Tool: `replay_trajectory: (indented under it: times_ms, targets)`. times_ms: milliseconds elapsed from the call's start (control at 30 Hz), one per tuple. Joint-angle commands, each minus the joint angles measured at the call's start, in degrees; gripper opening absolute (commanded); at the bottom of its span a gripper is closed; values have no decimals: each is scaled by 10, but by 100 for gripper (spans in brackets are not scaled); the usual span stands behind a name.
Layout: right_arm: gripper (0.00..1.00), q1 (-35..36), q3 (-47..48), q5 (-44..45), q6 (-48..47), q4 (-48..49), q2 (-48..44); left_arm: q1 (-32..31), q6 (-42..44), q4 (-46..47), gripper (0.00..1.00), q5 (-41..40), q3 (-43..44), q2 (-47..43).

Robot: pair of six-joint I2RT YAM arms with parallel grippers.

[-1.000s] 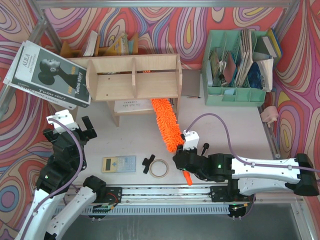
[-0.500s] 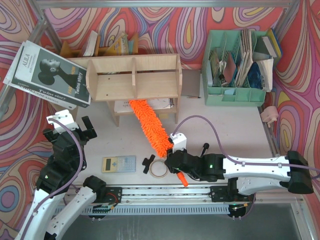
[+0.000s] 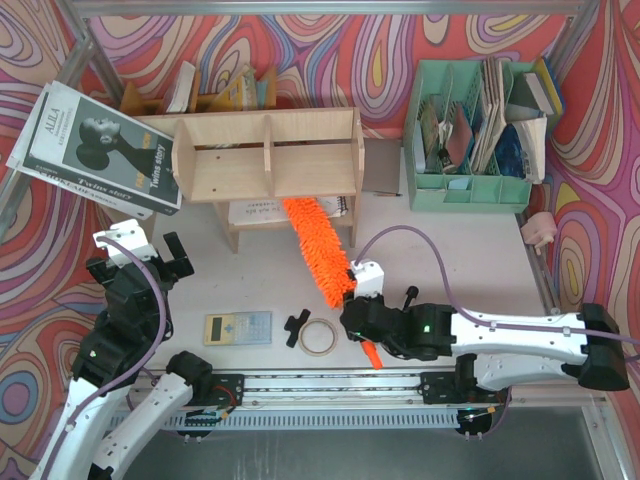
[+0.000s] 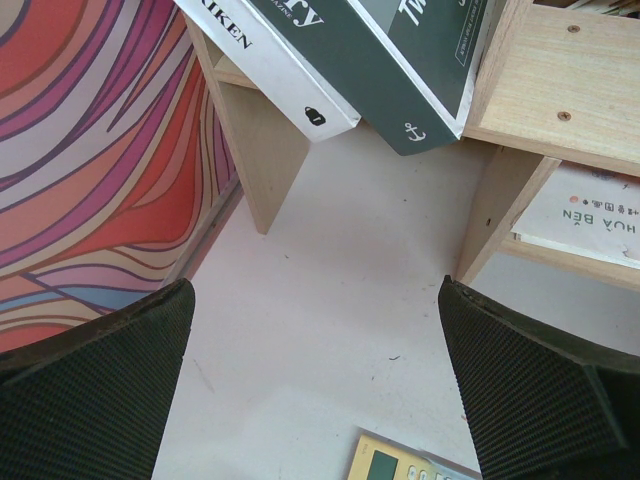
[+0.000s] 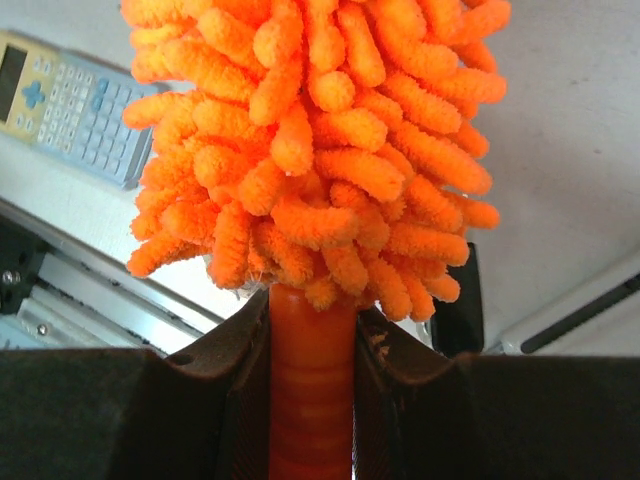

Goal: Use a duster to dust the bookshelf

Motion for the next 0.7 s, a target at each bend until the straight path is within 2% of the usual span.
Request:
replay_trajectory:
  times_ms: [0, 333, 667]
  targets:
    - [0, -13, 14, 73, 57, -46, -40, 3, -3, 0, 99, -1, 5, 0]
    - [0, -24, 20, 29, 18, -4, 1, 3, -4, -1, 99, -2, 4, 0]
    - [0, -23, 10, -87, -68, 106, 31, 3, -4, -1, 99, -2, 5, 1]
